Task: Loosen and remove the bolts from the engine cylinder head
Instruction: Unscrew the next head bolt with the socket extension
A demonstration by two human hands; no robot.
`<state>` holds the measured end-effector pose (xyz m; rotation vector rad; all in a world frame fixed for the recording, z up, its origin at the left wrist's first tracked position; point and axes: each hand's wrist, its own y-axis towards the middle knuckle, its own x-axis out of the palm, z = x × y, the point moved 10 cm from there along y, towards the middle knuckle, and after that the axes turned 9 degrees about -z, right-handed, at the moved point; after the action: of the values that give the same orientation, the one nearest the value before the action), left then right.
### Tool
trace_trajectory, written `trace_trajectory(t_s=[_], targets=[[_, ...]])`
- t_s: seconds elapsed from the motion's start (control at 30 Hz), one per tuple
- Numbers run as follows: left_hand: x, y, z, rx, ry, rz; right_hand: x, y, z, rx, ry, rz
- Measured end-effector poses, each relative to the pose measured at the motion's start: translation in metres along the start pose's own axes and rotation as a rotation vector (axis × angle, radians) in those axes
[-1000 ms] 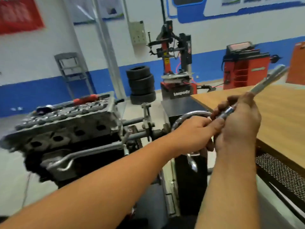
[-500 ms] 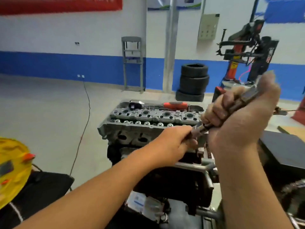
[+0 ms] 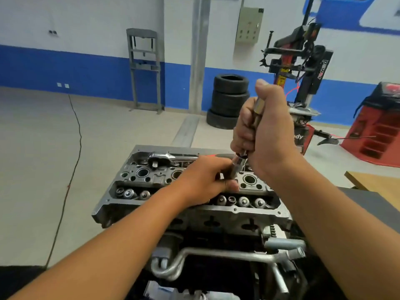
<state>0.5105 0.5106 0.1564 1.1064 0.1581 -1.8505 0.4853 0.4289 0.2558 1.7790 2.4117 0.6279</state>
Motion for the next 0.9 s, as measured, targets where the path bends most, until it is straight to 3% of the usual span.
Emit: trace_trajectory(t_s=[0.23, 0.47, 0.73, 0.9], targets=[[0.017, 0.002, -0.004, 0.065, -0.146, -0.095, -0.01, -0.006, 0.002, 0.011, 0.036, 0.048], [0.015, -0.004, -0.002, 0.031, -0.08, -0.166, 0.004, -0.012, 0.02, 0.047, -0.031, -0.043], [0.003, -0.009, 0.002, -0.036, -0.267, -0.151, 0.015, 0.003, 0.028, 0.212, -0.162, -0.154], [-0.004, -0.017, 0.014, -0.019, -0.454, -0.029, 0.017, 0.0, 0.027, 0.143, -0.077, -0.178]])
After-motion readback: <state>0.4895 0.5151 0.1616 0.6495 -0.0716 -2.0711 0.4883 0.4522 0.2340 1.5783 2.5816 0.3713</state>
